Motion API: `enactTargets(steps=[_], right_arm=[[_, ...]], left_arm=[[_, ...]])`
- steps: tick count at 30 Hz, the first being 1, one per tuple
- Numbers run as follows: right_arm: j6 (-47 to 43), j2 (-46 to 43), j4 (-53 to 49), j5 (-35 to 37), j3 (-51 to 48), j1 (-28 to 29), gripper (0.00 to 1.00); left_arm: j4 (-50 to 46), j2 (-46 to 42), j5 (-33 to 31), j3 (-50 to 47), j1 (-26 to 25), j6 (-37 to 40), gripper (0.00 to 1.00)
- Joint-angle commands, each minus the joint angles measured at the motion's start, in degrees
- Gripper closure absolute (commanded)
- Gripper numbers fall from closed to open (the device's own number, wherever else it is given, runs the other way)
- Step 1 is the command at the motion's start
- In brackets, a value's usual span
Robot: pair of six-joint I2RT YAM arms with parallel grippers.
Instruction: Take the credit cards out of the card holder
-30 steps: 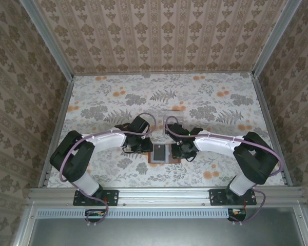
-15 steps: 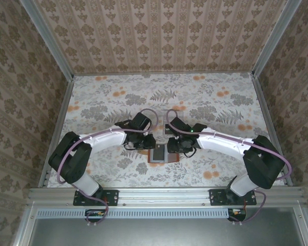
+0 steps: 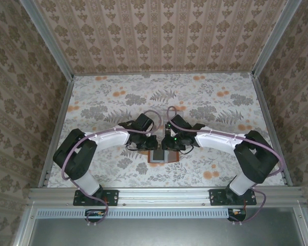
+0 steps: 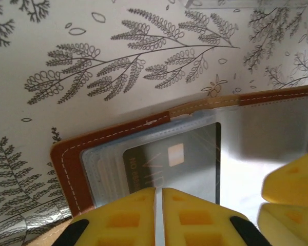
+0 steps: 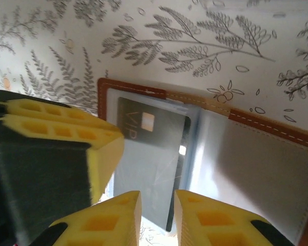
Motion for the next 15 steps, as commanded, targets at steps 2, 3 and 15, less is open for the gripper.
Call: enactTargets(steps=[2, 3, 15], right_arm=[[2.08, 1.49, 4.67, -3.78, -1.79, -0.44, 0.77], [2.23, 1.70, 4.95, -3.92, -2.01, -0.51, 0.77], [2.52, 4.07, 7.18, -4.79, -2.48, -0.61, 0.78]], left_arm=[[0.87, 0.97, 0.73, -1.41, -0.28, -0.83, 0.89], [0.92, 0.97, 0.73, -1.58, -0.23, -0.97, 0.89], [0.38, 1.32, 0.57, -1.26, -0.26, -0.62, 0.90]])
